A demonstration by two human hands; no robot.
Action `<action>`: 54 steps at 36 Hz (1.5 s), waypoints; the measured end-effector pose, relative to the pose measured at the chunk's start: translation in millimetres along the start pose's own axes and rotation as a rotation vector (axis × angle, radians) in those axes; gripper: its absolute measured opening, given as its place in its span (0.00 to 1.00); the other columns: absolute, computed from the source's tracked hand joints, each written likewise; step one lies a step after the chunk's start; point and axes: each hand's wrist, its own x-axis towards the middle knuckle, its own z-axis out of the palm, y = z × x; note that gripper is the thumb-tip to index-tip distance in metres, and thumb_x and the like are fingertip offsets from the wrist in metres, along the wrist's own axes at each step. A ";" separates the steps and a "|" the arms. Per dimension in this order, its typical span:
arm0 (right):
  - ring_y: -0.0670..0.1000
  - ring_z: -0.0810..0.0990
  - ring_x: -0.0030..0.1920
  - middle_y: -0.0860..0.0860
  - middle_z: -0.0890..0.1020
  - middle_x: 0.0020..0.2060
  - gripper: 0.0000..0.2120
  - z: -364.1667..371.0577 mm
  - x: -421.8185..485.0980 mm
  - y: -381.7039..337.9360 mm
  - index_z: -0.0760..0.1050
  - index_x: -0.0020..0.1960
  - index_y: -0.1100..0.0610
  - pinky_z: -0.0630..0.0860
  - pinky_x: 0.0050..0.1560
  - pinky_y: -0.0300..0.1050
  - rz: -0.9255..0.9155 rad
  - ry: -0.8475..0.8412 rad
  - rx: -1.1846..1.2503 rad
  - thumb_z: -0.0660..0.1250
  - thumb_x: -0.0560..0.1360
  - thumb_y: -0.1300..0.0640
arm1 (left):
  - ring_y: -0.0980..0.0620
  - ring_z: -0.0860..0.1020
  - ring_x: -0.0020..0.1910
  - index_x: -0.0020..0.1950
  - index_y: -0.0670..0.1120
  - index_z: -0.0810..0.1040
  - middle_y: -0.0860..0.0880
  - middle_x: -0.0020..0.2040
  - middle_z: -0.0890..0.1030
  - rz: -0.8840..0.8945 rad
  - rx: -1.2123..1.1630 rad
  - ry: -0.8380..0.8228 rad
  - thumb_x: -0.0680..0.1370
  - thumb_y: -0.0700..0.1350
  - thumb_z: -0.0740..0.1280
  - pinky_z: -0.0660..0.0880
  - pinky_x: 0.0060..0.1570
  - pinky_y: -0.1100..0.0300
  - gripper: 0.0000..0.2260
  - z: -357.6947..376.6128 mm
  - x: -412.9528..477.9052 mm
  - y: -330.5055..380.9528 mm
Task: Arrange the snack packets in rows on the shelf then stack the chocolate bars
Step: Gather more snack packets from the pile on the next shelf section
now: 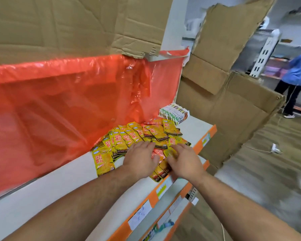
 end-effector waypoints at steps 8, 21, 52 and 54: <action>0.59 0.77 0.60 0.55 0.81 0.58 0.19 -12.8 100.0 36.6 0.79 0.62 0.54 0.75 0.57 0.50 -0.020 -0.035 0.018 0.65 0.77 0.44 | 0.43 0.75 0.54 0.52 0.45 0.78 0.45 0.50 0.80 -0.244 0.016 0.062 0.80 0.53 0.58 0.72 0.52 0.51 0.14 6.3 76.3 13.4; 0.60 0.79 0.59 0.56 0.80 0.58 0.31 -4.2 205.5 66.6 0.72 0.63 0.58 0.74 0.50 0.50 0.057 -0.207 0.026 0.62 0.76 0.33 | 0.43 0.74 0.62 0.63 0.44 0.75 0.43 0.62 0.76 -0.634 0.205 -0.078 0.73 0.71 0.63 0.72 0.58 0.51 0.34 20.2 147.9 28.3; 0.54 0.78 0.36 0.59 0.83 0.38 0.09 -13.5 205.3 34.2 0.79 0.40 0.58 0.70 0.38 0.46 -0.108 -0.352 0.766 0.71 0.75 0.54 | 0.46 0.71 0.32 0.28 0.45 0.66 0.48 0.27 0.70 -1.084 -0.594 0.362 0.71 0.41 0.73 0.62 0.30 0.58 0.19 7.7 108.5 10.0; 0.54 0.76 0.36 0.59 0.83 0.39 0.11 -7.5 196.4 30.2 0.81 0.44 0.59 0.69 0.39 0.48 -0.139 -0.397 0.774 0.72 0.74 0.50 | 0.47 0.72 0.32 0.27 0.46 0.64 0.48 0.26 0.69 -1.104 -0.713 0.424 0.72 0.40 0.75 0.62 0.32 0.59 0.21 10.1 98.1 7.4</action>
